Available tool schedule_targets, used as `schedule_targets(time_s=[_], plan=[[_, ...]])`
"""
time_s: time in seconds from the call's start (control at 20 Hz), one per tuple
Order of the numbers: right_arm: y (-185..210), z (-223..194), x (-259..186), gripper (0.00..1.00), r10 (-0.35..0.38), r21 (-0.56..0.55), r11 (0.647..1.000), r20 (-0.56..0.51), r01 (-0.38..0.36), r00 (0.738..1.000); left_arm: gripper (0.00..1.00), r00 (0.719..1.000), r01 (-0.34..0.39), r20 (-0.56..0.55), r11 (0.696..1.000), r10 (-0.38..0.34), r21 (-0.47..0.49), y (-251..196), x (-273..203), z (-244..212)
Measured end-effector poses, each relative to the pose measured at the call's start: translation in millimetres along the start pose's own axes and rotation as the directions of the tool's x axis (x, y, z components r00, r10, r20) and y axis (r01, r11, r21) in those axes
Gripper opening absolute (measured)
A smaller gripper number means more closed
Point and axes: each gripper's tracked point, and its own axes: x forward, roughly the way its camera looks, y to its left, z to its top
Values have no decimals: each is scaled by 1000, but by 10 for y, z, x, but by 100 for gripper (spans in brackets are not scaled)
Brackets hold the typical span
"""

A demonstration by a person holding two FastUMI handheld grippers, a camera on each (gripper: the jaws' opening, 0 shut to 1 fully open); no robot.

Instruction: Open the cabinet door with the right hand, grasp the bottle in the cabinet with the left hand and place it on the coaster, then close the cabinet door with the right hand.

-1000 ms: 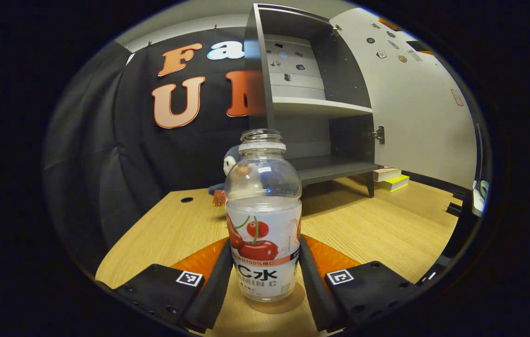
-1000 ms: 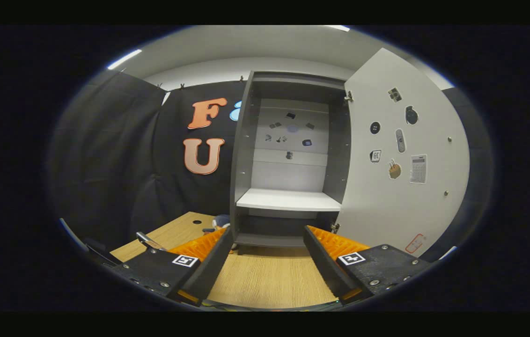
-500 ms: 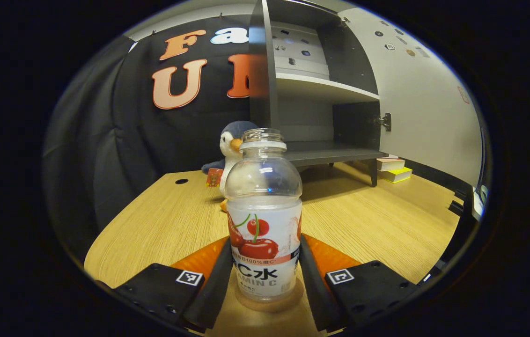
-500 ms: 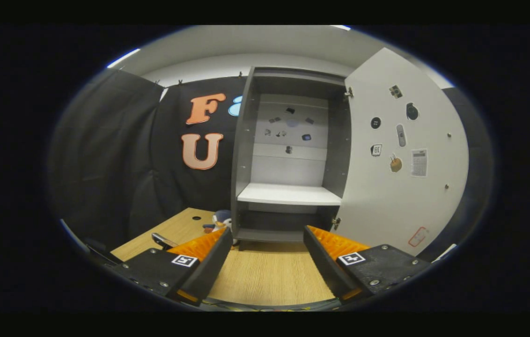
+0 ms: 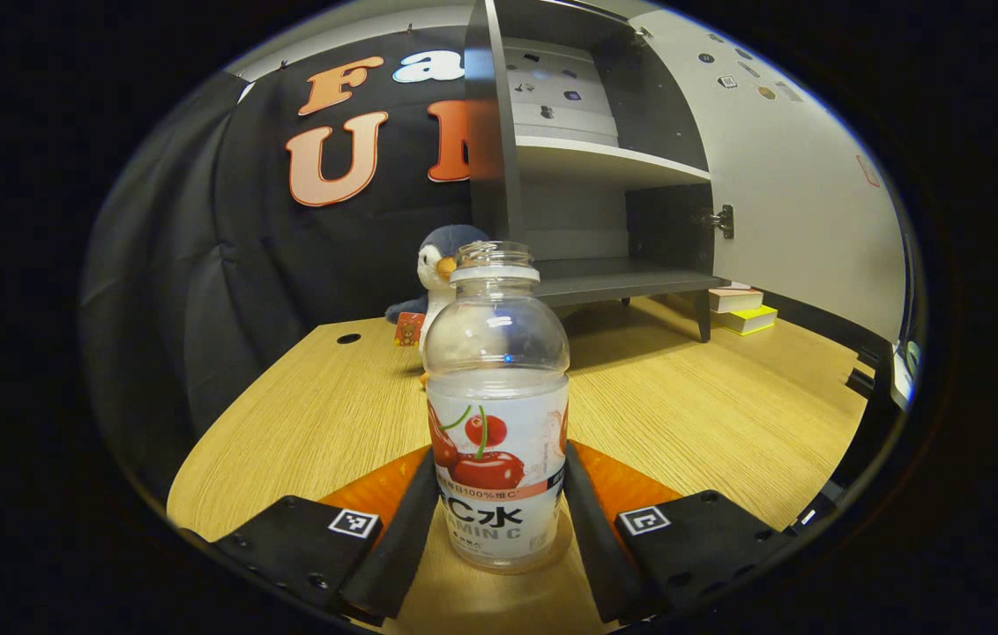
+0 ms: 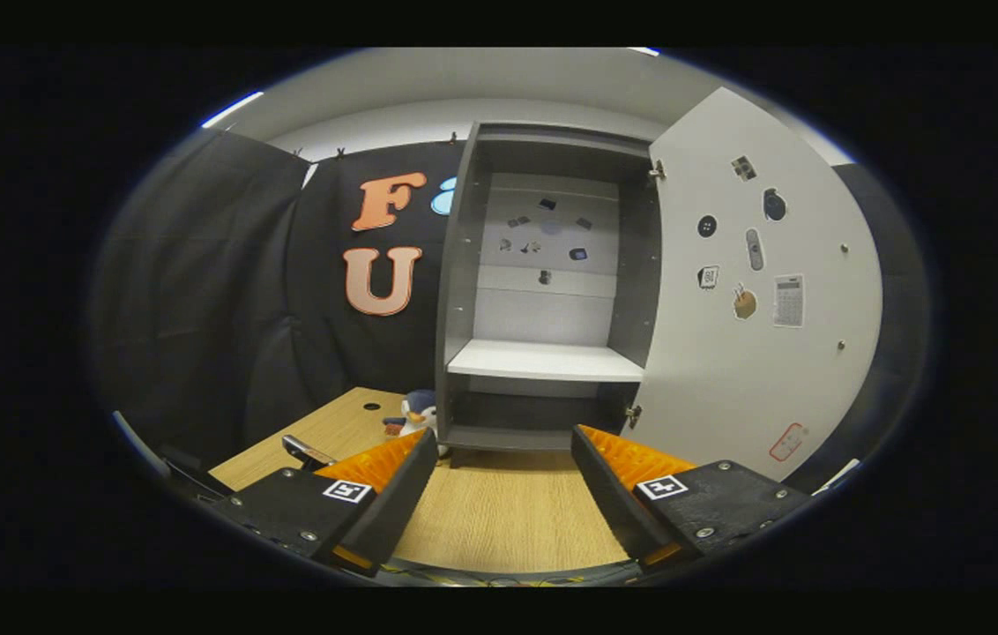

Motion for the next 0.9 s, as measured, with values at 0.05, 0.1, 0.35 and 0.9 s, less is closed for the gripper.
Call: schedule_targets(time_s=[0.05, 0.1, 0.35, 0.9], plan=[[-1, 0, -8, 94, 3, 0, 1000, 1, -3, 1000, 84, 1000, -2, -3, 1000, 2, -5, 11, 10, -1], [2, -6, -12, 94, 5, -1, 1000, 0, -5, 1000, 84, 1000, -4, -5, 1000, 4, -15, 18, -1, -12], [29, -58, -31, 94, 21, -12, 1000, -14, -21, 1000, 85, 999, -26, -37, 998, 24, -57, 84, -57, -116], [110, -146, 8, 94, 54, -25, 998, -34, -55, 998, 99, 1000, -15, -21, 1000, 15, -11, 74, -17, -73]])
